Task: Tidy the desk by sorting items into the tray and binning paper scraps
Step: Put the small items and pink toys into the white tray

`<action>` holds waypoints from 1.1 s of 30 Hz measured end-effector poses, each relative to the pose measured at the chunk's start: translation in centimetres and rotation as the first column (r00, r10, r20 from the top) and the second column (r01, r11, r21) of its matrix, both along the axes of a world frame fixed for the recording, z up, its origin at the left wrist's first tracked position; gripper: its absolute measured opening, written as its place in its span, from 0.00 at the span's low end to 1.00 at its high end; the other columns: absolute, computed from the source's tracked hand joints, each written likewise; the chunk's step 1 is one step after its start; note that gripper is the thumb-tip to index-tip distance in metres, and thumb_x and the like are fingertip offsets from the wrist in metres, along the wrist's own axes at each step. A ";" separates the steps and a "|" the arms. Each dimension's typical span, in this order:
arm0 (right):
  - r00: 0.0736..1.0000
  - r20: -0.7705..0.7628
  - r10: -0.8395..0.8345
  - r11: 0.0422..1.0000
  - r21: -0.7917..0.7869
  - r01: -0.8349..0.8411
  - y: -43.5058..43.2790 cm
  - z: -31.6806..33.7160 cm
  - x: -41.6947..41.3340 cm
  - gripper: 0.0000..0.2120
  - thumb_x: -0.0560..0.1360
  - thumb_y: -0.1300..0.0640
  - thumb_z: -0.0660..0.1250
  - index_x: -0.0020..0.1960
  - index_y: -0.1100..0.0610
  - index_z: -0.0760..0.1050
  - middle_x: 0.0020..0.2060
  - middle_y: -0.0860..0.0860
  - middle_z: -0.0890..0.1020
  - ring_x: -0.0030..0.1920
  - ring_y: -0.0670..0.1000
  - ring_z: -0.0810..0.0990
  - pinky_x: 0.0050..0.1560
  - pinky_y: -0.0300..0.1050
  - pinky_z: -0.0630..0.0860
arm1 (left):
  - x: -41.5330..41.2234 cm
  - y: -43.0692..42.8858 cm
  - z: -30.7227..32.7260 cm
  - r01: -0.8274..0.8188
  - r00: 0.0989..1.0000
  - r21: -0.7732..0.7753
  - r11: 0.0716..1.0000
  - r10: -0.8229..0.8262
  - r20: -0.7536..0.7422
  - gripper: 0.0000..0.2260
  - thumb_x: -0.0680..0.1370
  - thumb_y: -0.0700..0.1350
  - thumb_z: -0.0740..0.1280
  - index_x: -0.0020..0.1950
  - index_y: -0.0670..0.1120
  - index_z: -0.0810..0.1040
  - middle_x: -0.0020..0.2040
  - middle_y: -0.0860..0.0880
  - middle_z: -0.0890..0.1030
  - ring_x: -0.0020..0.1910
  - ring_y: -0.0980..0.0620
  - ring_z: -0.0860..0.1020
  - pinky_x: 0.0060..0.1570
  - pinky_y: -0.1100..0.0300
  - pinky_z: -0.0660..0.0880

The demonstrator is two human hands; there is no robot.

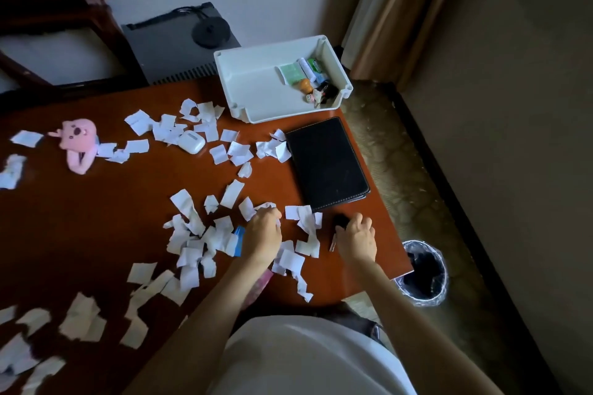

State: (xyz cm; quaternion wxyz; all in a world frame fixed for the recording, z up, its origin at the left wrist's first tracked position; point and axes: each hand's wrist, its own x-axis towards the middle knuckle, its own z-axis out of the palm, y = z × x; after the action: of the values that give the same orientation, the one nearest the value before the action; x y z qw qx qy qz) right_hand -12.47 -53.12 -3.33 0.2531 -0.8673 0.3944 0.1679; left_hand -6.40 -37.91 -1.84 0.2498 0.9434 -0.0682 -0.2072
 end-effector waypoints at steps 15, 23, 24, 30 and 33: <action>0.982 0.150 0.112 0.992 0.037 -0.119 0.7 0.3 0.5 0.05 0.75 0.67 0.59 0.46 0.62 0.73 0.54 0.59 0.76 0.50 0.59 0.76 0.40 0.44 0.72 | 2.1 5.1 -0.8 0.316 0.949 0.447 0.837 -0.284 -0.138 0.19 0.72 0.50 0.71 0.59 0.44 0.74 0.59 0.46 0.75 0.60 0.48 0.71 0.55 0.56 0.72; 0.859 0.511 0.010 0.922 0.327 -0.205 2.9 3.9 3.5 0.04 0.70 0.68 0.64 0.41 0.61 0.75 0.44 0.51 0.76 0.42 0.49 0.75 0.36 0.32 0.69 | 4.2 5.8 2.0 0.014 0.993 -0.001 1.000 -0.014 -0.114 0.11 0.72 0.43 0.71 0.37 0.45 0.70 0.41 0.46 0.78 0.39 0.52 0.76 0.27 0.67 0.67; 0.857 0.514 -0.042 0.892 0.405 -0.199 3.1 4.5 4.1 0.05 0.71 0.68 0.63 0.43 0.61 0.76 0.43 0.51 0.77 0.41 0.49 0.76 0.37 0.32 0.70 | 4.6 5.7 2.7 -0.005 0.994 -0.045 0.999 0.001 -0.107 0.12 0.71 0.43 0.72 0.35 0.46 0.68 0.39 0.48 0.77 0.38 0.53 0.75 0.25 0.70 0.66; 0.789 0.557 -0.258 0.780 0.602 -0.170 2.4 6.9 9.3 0.12 0.76 0.65 0.61 0.35 0.55 0.69 0.41 0.60 0.81 0.37 0.50 0.77 0.34 0.40 0.73 | 8.5 4.2 6.1 -0.177 0.984 -0.282 0.943 0.159 -0.086 0.07 0.72 0.42 0.71 0.43 0.41 0.74 0.41 0.47 0.77 0.37 0.54 0.76 0.28 0.70 0.68; 0.732 0.625 -0.272 0.787 0.582 -0.205 1.4 7.8 12.7 0.11 0.76 0.63 0.62 0.36 0.53 0.70 0.37 0.55 0.78 0.40 0.50 0.76 0.43 0.44 0.73 | 11.4 2.6 7.2 -0.224 0.974 -0.375 0.900 0.220 -0.052 0.08 0.73 0.42 0.70 0.41 0.39 0.74 0.38 0.47 0.76 0.36 0.52 0.74 0.30 0.64 0.67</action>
State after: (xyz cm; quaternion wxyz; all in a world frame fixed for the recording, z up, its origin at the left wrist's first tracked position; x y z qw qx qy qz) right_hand 0.22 -51.77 4.49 0.6507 -0.7272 0.2133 -0.0471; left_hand 4.96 -35.30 5.34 0.4494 0.8781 0.0021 -0.1644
